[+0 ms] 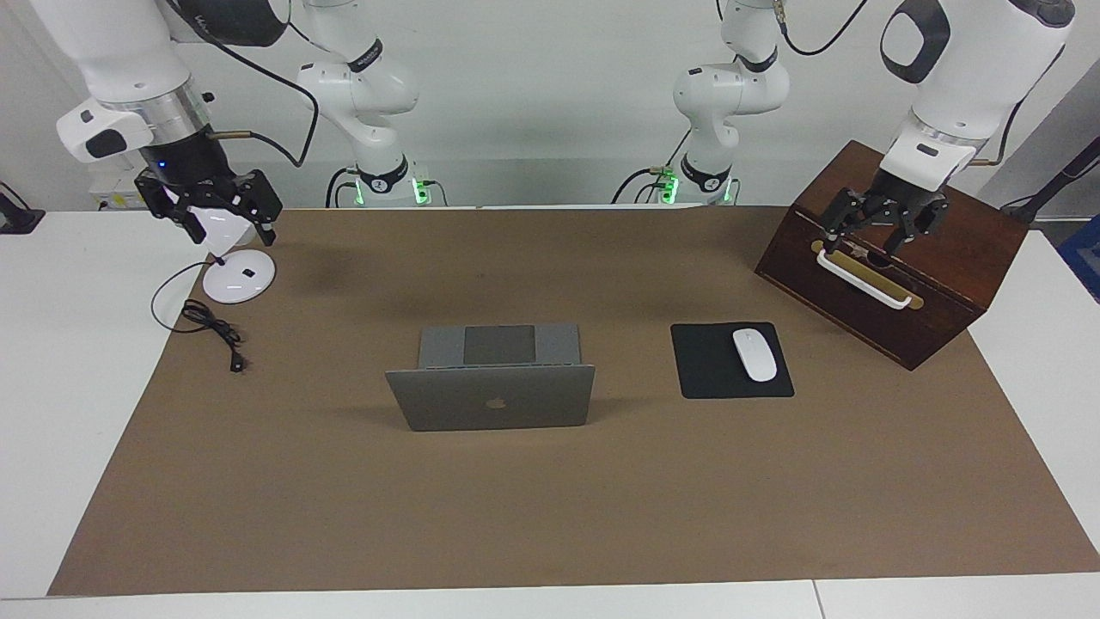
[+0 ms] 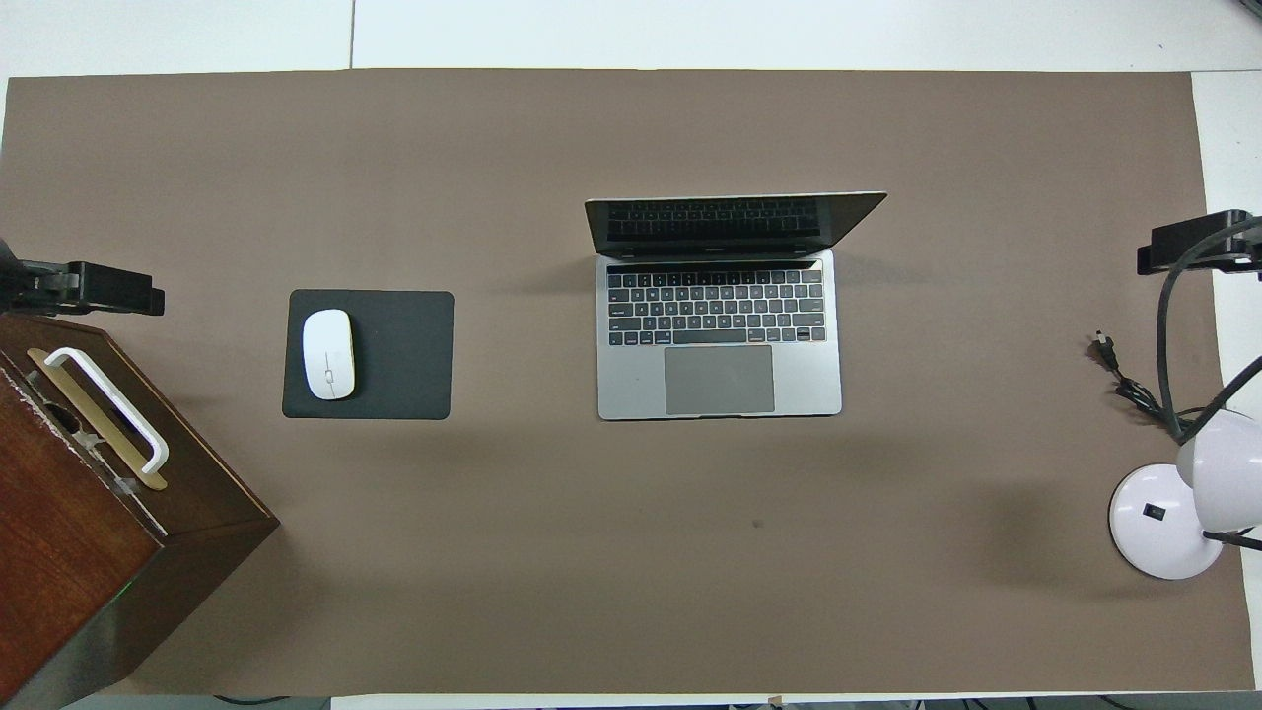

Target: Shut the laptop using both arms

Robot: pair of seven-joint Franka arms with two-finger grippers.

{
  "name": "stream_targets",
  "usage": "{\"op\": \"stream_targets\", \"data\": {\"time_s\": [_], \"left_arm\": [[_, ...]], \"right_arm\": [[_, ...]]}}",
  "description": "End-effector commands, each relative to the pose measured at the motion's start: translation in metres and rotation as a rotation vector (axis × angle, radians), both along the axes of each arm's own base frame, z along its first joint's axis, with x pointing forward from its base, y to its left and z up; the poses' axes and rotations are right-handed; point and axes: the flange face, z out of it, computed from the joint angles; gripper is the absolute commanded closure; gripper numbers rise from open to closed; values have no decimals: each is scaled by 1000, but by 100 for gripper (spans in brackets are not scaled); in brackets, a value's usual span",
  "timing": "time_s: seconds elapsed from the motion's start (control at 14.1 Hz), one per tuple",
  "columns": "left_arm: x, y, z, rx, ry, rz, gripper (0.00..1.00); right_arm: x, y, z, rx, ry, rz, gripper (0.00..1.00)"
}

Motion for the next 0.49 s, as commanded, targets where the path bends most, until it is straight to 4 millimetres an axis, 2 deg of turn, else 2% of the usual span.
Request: {"op": "stream_targets", "data": {"time_s": [0.0,0.42], "left_arm": [[0,-2,-2,19,-8,8,0],[0,-2,-2,19,-8,9,0]], "right_arm": [[-3,-4,4,-7,11,12,0],[5,-2,8,38,-4,14,0]]}}
